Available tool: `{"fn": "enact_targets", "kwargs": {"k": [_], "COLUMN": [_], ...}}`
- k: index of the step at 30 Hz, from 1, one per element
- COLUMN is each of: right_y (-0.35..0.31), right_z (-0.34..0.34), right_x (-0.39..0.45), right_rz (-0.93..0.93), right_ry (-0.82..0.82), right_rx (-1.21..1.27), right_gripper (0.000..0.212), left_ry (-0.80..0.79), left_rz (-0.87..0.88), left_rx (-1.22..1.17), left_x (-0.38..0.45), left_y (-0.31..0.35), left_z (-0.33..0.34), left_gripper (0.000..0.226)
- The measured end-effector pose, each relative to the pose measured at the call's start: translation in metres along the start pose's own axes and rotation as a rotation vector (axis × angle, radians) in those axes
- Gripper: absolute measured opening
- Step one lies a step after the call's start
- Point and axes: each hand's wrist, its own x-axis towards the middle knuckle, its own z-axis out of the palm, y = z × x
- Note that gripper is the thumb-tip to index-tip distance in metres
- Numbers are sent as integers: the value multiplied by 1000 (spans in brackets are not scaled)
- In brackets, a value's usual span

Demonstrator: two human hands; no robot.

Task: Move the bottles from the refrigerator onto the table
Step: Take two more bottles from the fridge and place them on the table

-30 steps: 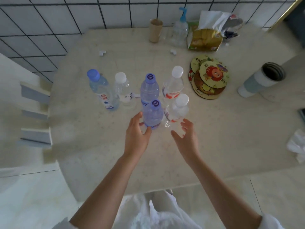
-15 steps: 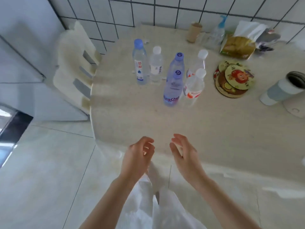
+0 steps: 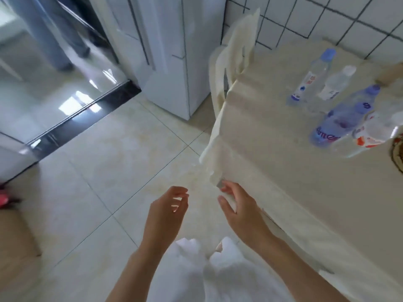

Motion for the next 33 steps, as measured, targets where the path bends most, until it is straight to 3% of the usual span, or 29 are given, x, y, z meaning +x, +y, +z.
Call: {"fn": "enact_targets", "kwargs": {"k": [6, 10, 13, 21, 33], "right_y": [-69, -123, -165, -237, -314], "right_z": [96, 169, 213, 271, 288], "right_x": [37, 67, 88, 141, 305], "right_rz": [-73, -130, -146, -146, -170], "right_ry": [-242, -334, -355, -348, -321], "right_rx": [-113, -183, -187, -140, -116], "right_gripper": [39, 40, 40, 38, 40], "left_ry": [148, 258, 291, 284, 88], "left_rz": [-122, -156, -168, -198, -144], "left_rx": [11, 13, 25, -6, 35], "left_x": [3, 13, 23, 87, 287], "left_y": [-75, -122, -153, -191, -159], "left_z": [-103, -185, -237, -317, -378], "left_gripper": [21, 33, 28, 19, 18]}}
